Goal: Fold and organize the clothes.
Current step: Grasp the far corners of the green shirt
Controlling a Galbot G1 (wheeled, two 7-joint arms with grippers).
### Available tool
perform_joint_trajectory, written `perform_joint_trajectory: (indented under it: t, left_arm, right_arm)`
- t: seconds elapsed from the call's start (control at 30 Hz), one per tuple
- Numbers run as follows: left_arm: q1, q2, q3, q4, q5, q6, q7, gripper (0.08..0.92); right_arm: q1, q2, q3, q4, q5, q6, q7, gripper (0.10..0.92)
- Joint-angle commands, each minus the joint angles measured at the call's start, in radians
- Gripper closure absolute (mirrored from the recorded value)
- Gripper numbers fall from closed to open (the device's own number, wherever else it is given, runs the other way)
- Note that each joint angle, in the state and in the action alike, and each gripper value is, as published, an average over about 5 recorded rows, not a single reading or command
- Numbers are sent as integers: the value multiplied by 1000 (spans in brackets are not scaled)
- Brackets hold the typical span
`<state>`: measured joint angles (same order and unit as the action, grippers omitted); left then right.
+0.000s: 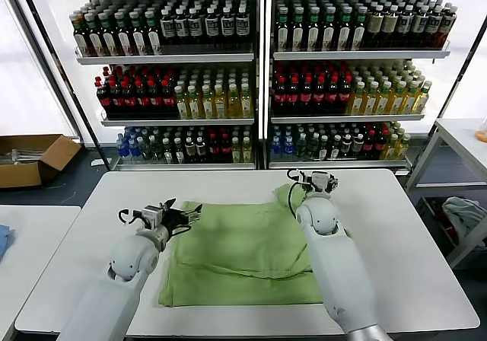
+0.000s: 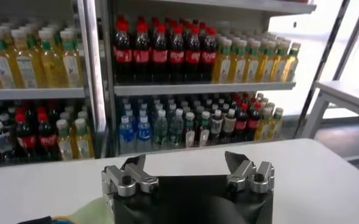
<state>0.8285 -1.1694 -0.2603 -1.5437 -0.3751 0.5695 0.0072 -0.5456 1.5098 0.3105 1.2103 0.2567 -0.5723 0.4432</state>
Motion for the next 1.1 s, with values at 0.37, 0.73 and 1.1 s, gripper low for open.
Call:
perform_joint_trajectory:
  t: [0.37,0.73,1.1]
  left_arm:
    - [-156,-24,38,282,21,-1,0,177]
    - [-149,-22,44,275,15,7,6,177]
    - [-78,-8,54,129,4,9,5,177]
  right_arm:
    - [91,52,18,-273,-28,25,-80,203]
    - [103,62,26,-299,-39,26,-91,203]
    - [82,54,25,-282,-40,18,-93,203]
